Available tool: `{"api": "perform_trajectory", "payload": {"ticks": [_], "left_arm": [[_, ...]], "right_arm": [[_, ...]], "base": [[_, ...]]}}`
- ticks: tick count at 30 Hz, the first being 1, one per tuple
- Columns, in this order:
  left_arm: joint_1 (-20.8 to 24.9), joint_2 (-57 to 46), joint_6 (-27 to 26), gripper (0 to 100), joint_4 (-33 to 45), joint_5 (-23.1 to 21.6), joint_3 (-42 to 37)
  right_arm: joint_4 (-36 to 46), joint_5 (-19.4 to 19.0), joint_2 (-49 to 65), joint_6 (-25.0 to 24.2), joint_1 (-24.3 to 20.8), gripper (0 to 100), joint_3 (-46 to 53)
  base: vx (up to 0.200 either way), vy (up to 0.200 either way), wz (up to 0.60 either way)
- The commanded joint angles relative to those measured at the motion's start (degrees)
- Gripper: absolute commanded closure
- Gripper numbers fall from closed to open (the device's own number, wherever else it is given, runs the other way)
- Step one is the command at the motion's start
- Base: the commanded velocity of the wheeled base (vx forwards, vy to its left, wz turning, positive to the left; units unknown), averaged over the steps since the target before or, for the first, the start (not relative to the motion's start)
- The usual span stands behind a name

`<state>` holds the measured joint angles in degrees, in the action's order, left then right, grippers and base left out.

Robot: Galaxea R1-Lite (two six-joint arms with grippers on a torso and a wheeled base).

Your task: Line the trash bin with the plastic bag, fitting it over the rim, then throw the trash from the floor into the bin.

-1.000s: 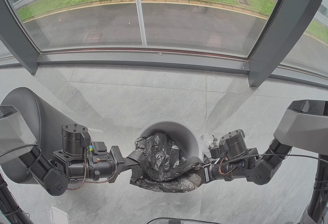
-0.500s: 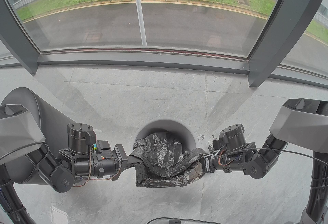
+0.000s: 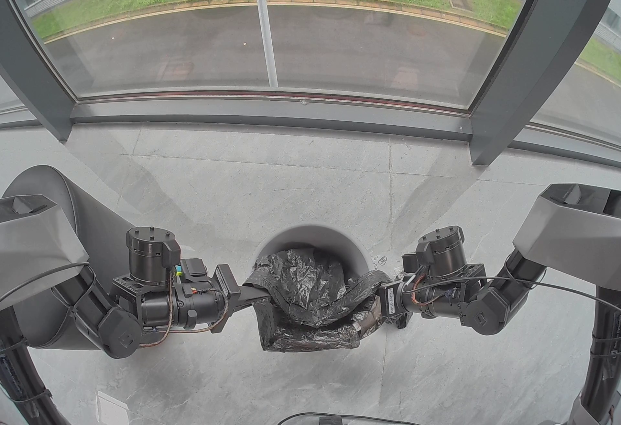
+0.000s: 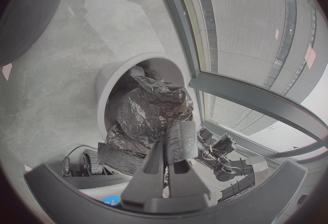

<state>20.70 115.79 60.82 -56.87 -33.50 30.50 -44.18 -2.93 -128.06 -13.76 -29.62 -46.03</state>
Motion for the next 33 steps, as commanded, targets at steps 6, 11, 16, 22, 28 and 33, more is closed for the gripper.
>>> {"api": "perform_trajectory", "payload": {"ticks": [6, 11, 16, 22, 28, 33], "left_arm": [[-0.8, 0.8, 0.0, 100, -0.1, 0.0, 1.3], [-0.7, 0.8, 0.1, 100, 0.0, 0.0, 1.6], [-0.7, 0.7, 0.1, 100, -0.1, 0.0, 1.6], [-0.7, 0.6, 0.1, 100, -0.1, -0.1, 1.6], [-0.7, 0.3, 0.1, 100, -0.1, -0.1, 1.3], [-0.8, 0.1, 0.1, 100, -0.2, 0.0, 1.3]], "right_arm": [[0.0, 0.2, 2.5, 0.0, 0.2, 100, 0.3], [0.0, 0.2, 2.1, 0.0, 0.3, 0, 0.4], [0.0, 0.2, 2.7, -0.1, 0.4, 0, 0.9], [-0.2, 0.1, 6.7, 0.0, 0.4, 0, 2.5], [-0.1, 0.2, 11.4, 0.2, -1.0, 0, 3.0], [0.2, 2.7, 12.6, 3.2, -7.1, 0, 0.9]], "base": [[0.0, 0.0, 0.0], [0.0, 0.0, 0.0], [0.0, 0.0, 0.0], [0.0, 0.0, 0.0], [0.0, 0.0, 0.0], [0.0, 0.0, 0.0]]}}
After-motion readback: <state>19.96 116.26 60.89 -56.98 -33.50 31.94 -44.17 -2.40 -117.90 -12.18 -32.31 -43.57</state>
